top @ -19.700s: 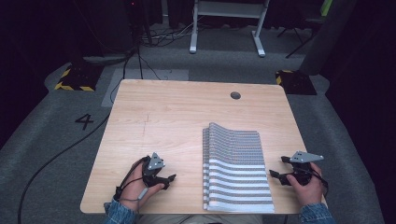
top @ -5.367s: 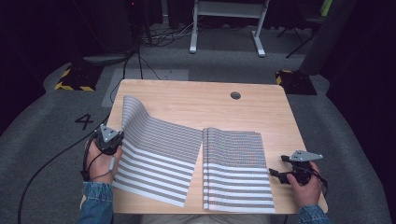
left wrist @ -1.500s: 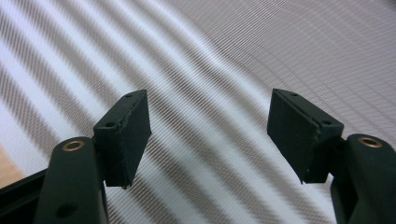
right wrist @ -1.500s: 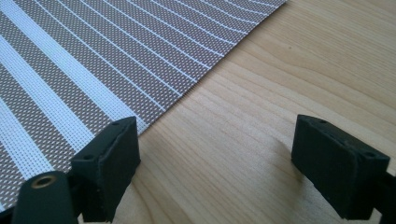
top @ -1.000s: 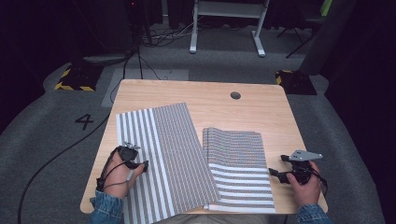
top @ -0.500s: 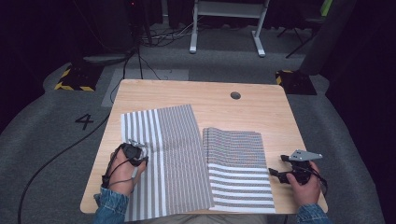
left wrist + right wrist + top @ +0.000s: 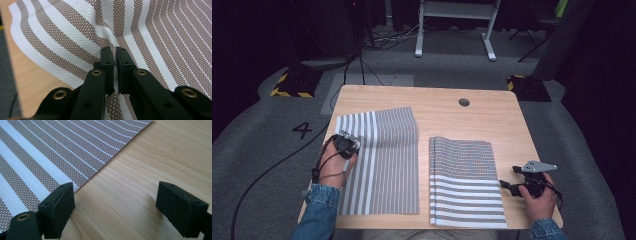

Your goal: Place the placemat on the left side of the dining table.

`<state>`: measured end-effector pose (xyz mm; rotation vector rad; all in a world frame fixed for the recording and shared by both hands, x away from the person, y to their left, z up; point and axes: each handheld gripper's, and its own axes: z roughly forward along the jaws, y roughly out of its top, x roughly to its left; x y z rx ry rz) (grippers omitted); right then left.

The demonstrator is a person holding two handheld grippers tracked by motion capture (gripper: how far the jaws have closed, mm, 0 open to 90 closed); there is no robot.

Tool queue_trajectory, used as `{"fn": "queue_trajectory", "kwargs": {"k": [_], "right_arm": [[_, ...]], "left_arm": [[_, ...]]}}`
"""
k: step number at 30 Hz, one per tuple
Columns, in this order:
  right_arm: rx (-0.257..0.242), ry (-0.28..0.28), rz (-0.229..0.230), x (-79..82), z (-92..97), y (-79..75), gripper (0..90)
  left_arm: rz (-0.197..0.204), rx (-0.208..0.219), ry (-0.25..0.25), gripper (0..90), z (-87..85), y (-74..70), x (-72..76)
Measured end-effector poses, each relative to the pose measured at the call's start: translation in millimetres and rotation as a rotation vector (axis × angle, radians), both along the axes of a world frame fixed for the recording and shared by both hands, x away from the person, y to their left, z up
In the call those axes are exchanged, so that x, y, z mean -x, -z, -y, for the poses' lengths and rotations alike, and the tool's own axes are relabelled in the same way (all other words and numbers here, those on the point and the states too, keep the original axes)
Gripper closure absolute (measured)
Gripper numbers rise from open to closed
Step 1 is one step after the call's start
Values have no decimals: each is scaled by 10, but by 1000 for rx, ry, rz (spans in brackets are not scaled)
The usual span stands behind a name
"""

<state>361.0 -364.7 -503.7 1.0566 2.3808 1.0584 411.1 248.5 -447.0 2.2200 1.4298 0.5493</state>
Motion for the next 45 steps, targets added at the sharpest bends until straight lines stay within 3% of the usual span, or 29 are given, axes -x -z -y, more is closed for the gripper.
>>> {"fn": "queue_trajectory", "kwargs": {"k": [2, 3, 4, 5, 6, 9, 11, 14, 15, 16, 17, 19, 21, 22, 26, 32, 36, 43, 45], "right_arm": [[1, -1, -2, 0, 2, -1, 154], [1, -1, -2, 0, 1, -1, 154], [1, -1, -1, 0, 2, -1, 154], [1, -1, -1, 0, 1, -1, 154], [1, -1, -1, 0, 1, -1, 154], [1, -1, -1, 0, 1, -1, 154], [0, 0, 0, 0, 0, 0, 154], [2, 0, 1, 1, -1, 0, 154], [2, 0, 1, 1, -1, 0, 154], [2, 0, 1, 1, -1, 0, 154], [2, 0, 1, 1, -1, 0, 154], [2, 0, 1, 1, -1, 0, 154], [1, -1, -1, 0, 1, -1, 154], [1, -1, -2, 0, 1, -1, 154], [0, -1, -2, 0, 1, -1, 154], [0, 0, 0, 0, 0, 0, 154], [1, -1, -1, 0, 1, -1, 154], [0, -1, -2, 0, 1, -1, 154], [0, -1, -2, 0, 1, -1, 154]], "left_arm": [[11, -15, 11, 830, -70, -7, -121], [50, -21, -2, 784, -131, -1, -182], [105, -32, -19, 646, -169, 15, -210], [124, -29, -23, 465, -172, 22, -211], [155, -17, -29, 391, -143, 27, -180], [129, 42, -54, 298, 58, 52, -9], [116, 93, 21, 309, 283, 97, 159], [90, 248, 132, 337, 710, 204, 377], [67, 234, 202, 336, 818, 233, 402], [56, 231, 241, 339, 914, 262, 429], [49, 232, 249, 356, 970, 280, 447], [17, 193, 254, 401, 1065, 330, 467], [-17, 123, 230, 415, 1075, 401, 448], [9, 145, 203, 425, 1073, 422, 456], [23, 150, 175, 429, 1080, 436, 450], [56, 169, 182, 428, 1015, 471, 362], [40, 179, 204, 430, 987, 467, 345], [55, 176, 205, 440, 963, 468, 307], [58, 192, 203, 403, 969, 476, 308]]}}
